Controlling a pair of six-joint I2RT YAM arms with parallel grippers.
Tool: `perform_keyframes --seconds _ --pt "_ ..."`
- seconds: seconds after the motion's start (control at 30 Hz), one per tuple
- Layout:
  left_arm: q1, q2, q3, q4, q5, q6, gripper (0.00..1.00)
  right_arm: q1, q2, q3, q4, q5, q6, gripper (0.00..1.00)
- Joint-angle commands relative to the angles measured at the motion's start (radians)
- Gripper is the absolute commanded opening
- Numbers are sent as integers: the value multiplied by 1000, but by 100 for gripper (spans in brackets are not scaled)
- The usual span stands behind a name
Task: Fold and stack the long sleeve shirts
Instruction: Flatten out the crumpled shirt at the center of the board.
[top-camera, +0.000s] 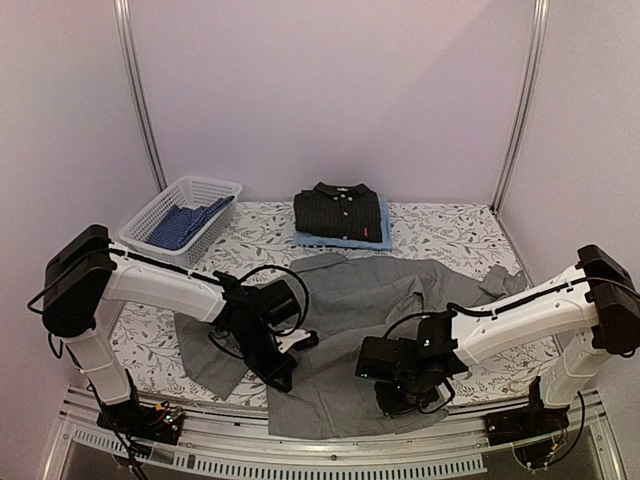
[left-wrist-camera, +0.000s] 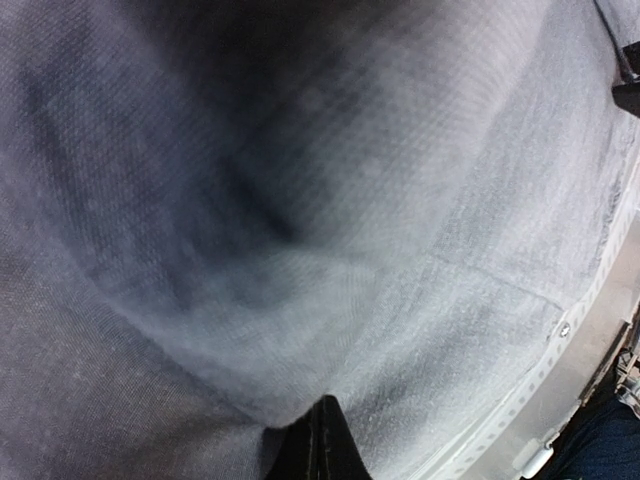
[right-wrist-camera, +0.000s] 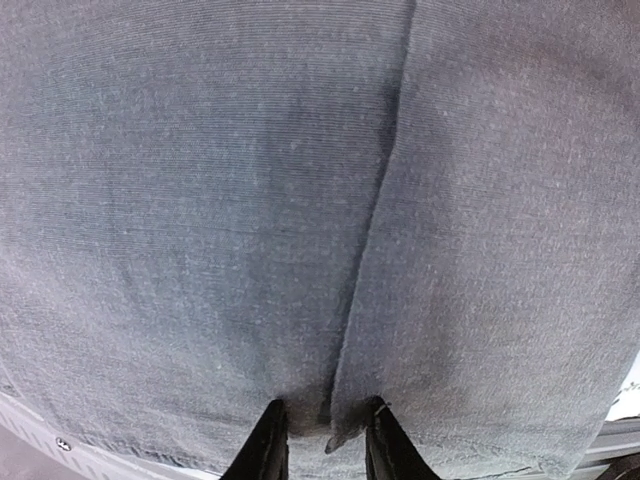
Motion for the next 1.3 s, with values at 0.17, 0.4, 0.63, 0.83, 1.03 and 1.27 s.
perform_keyframes --seconds 0.17,0.4,0.63,0.83,1.03,1.27 --pt "-4 -27 -23 -45 -34 4 0 7 -5 51 -115 120 77 12" --pt "-2 -32 -25 -47 -28 4 0 7 -46 45 -173 145 103 0" --pt "-3 -50 -28 -60 -20 -6 0 -19 -173 -31 -313 178 178 0" --pt "-3 -61 -27 -88 -7 -14 0 -64 -353 -122 -452 174 301 0" --pt "-8 -102 -36 -124 35 -36 0 -65 -535 -126 -548 228 425 0" --pt "-37 -140 -58 -138 69 -74 0 -67 -698 -85 -587 310 475 0"
